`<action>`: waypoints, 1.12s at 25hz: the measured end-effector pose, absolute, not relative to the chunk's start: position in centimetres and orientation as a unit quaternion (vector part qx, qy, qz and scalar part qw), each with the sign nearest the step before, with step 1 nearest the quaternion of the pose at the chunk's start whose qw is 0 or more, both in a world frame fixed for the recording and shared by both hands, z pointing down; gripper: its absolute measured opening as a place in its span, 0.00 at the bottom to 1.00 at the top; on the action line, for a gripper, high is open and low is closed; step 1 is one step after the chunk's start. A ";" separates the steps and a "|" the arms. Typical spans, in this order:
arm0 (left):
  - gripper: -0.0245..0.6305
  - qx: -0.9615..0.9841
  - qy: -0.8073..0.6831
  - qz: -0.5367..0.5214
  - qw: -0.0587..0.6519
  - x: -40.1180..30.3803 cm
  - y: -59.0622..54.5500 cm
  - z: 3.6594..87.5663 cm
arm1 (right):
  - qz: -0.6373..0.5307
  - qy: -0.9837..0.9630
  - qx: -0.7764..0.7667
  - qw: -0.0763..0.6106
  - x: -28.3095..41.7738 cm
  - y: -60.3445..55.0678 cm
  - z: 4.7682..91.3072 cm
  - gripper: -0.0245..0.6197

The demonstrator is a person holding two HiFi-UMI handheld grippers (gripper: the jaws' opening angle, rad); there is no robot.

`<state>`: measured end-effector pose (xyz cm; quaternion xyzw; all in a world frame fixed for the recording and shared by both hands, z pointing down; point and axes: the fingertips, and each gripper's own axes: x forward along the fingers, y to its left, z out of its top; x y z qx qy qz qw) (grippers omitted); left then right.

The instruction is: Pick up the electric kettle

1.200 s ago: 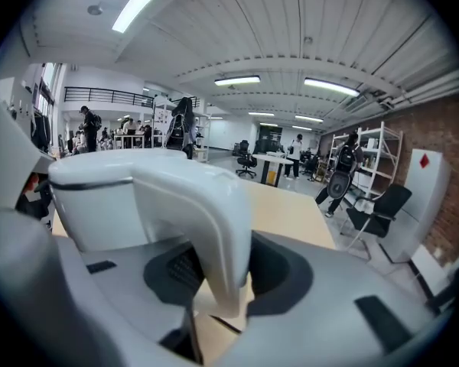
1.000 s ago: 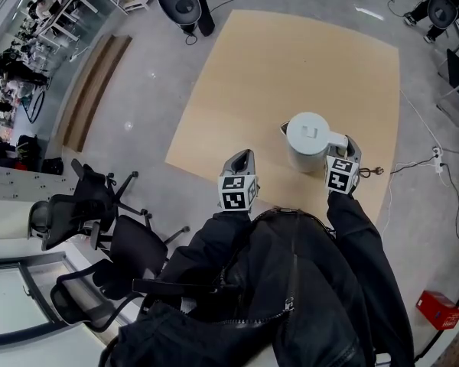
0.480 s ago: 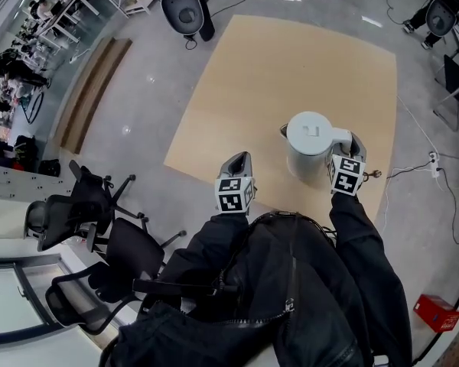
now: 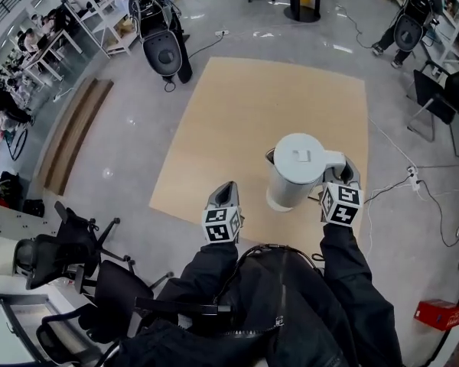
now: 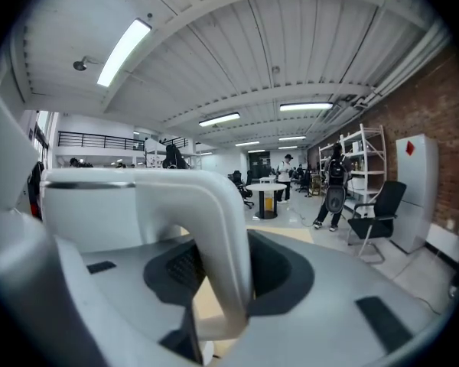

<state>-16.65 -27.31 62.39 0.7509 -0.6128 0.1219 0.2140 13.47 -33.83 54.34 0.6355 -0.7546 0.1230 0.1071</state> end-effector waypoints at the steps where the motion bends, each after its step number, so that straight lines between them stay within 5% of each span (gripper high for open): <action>1: 0.04 0.755 -0.610 0.117 0.210 -16.2 -27.8 61.9 | 0.119 -0.754 0.638 0.103 13.9 -33.9 53.4 0.25; 13: 0.04 0.810 -0.570 0.071 0.116 -11.7 -31.2 51.9 | 0.113 -0.740 0.659 0.070 15.8 -32.2 47.2 0.25; 28: 0.04 0.825 -0.554 0.048 0.098 -10.2 -31.4 49.4 | 0.102 -0.737 0.666 0.052 16.6 -30.2 45.1 0.25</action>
